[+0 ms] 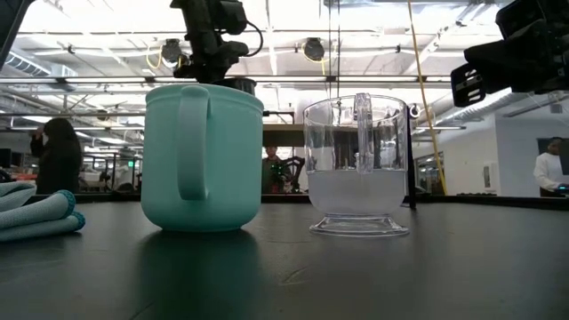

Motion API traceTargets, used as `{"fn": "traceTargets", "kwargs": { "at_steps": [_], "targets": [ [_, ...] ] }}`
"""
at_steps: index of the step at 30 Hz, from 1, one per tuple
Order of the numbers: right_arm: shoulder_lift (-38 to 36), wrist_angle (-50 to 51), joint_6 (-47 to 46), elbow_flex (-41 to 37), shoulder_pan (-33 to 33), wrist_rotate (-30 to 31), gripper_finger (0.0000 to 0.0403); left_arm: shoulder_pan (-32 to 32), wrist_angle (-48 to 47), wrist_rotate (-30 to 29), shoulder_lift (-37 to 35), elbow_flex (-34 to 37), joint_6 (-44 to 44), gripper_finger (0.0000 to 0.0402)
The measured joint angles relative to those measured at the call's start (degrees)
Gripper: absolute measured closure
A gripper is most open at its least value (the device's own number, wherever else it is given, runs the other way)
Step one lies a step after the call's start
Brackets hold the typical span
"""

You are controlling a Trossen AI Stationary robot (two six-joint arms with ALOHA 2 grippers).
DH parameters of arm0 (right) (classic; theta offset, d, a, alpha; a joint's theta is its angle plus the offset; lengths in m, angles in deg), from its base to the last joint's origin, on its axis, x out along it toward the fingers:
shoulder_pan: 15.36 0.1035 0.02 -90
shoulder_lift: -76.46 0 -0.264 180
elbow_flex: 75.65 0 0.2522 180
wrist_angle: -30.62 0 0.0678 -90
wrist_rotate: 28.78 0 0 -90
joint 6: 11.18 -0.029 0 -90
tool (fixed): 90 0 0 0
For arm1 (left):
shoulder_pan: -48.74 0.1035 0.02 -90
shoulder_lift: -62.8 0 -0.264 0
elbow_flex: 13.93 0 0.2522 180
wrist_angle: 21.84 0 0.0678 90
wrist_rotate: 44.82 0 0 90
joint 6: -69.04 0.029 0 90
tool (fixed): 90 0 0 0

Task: Stack small to large cups/mugs on shelf
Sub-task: Put the dark blue mug on the shelf

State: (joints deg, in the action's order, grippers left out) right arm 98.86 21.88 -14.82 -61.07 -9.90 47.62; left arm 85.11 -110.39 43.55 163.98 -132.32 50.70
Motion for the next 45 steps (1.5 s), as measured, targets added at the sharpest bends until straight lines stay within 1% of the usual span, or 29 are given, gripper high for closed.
{"fn": "traceTargets", "kwargs": {
  "at_steps": [3, 5, 10, 18, 24, 33, 45],
  "targets": [
    [-0.02, 0.0, 0.24, 0.0, 0.0, 0.0, 0.0403, -0.67, -2.38, -2.51, 0.18, -1.83, -0.01, 0.0384],
    [0.0, 0.0, 0.44, -0.02, 0.0, 0.0, 0.0403, -0.9, -4.1, -3.15, 0.22, -2.59, 0.06, 0.0384],
    [0.0, 0.0, 0.46, -0.01, 0.0, 0.0, 0.0403, -0.91, -5.74, -5.94, 0.18, -3.16, -0.18, 0.0383],
    [0.0, 0.0, 0.44, 0.0, 0.0, 0.02, 0.0403, -0.87, -5.17, -5.98, 0.16, -3.18, -0.18, 0.0383],
    [0.01, 0.0, 0.44, 0.0, 0.0, 0.0, 0.0403, -0.82, -2.44, -6.08, 0.18, -3.18, 0.26, 0.0381],
    [0.01, 0.0, 0.44, 0.0, 0.0, 0.0, 0.0403, -0.82, -1.89, -4.5, 0.31, -3.07, 0.69, 0.034],
    [0.01, 0.0, 0.44, 0.0, 0.0, 0.0, 0.0403, -0.82, -0.82, -3.19, 0.21, -2.64, 2.98, 0.0335]
  ]
}}
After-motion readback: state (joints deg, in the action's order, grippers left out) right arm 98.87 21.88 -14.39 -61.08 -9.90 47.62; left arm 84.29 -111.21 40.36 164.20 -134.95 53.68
